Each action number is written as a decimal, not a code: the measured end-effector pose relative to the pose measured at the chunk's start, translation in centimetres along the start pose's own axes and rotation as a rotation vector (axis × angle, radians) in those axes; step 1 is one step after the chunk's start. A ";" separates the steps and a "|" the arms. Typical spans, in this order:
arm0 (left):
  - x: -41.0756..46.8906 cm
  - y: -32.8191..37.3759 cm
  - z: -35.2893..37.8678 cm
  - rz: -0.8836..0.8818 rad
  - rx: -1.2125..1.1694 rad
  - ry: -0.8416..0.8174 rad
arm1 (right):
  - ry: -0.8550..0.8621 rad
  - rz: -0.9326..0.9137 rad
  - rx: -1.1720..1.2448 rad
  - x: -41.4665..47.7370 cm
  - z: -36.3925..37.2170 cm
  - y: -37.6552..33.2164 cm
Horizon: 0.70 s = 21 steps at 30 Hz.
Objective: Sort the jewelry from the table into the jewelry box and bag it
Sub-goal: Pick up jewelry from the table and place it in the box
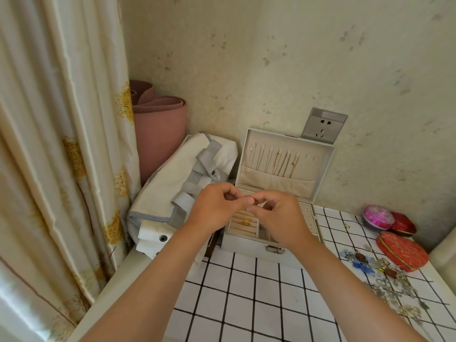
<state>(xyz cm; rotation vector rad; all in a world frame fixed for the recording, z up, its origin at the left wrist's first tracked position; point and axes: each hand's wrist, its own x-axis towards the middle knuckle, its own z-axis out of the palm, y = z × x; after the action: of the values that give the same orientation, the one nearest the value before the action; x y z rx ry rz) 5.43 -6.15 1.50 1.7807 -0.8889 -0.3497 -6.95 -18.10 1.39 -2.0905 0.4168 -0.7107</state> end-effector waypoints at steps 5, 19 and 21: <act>-0.6 -0.6 0.2 0.036 0.126 -0.074 | 0.055 0.056 -0.053 -1.2 0.8 1.1; -2.3 -2.1 -0.2 0.211 0.527 -0.223 | 0.029 -0.048 -0.505 -3.0 1.9 2.3; -2.4 -2.1 -0.2 0.203 0.537 -0.242 | 0.051 -0.091 -0.574 -3.3 1.7 2.4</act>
<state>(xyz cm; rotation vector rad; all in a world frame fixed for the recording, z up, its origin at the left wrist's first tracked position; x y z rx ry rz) 4.72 -3.99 -0.74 2.1365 -1.4247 -0.2057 -8.48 -16.63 -2.44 -2.6460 0.6123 -0.7611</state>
